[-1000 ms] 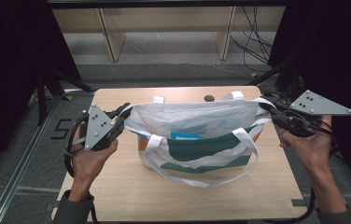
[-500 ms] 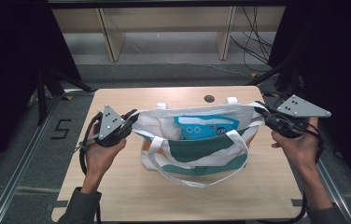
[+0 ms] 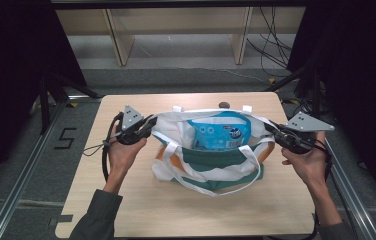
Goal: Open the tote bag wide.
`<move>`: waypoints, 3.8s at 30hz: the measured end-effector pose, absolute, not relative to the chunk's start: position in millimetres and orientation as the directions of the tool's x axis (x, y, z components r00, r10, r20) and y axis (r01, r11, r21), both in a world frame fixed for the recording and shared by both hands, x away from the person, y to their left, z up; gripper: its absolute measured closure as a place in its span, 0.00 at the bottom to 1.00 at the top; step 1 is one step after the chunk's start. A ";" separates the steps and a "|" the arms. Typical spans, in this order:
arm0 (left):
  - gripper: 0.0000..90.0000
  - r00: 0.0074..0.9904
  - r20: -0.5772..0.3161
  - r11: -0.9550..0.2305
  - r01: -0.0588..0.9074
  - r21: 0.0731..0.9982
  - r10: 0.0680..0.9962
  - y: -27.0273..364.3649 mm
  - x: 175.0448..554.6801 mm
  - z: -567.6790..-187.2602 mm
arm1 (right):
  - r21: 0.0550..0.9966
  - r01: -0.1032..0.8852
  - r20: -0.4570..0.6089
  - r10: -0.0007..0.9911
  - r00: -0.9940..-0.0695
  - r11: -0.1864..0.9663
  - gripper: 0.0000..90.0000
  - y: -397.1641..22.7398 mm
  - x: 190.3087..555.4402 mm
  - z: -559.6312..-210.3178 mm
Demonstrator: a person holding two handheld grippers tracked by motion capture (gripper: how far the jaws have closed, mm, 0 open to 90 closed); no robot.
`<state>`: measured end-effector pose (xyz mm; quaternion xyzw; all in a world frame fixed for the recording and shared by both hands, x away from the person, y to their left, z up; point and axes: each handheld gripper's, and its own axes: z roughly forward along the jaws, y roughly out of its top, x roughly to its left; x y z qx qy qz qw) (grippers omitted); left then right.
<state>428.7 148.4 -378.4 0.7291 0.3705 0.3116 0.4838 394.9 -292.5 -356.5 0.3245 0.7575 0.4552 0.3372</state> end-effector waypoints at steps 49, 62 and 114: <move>0.91 0.515 0.090 -0.275 0.295 0.915 0.852 113.9 486.8 -369.1 | 0.859 0.234 -0.234 0.755 -0.613 0.456 0.98 -276.4 426.6 -365.5; 0.81 0.566 0.074 -0.312 0.337 0.888 0.821 117.5 482.3 -385.0 | 0.845 0.228 -0.227 0.711 -0.666 0.484 0.98 -264.9 416.3 -383.4; 0.97 0.601 0.172 -0.447 0.343 0.826 0.780 94.1 498.4 -355.6 | 0.943 0.064 -0.164 0.623 -0.765 0.328 1.00 -263.6 379.1 -335.7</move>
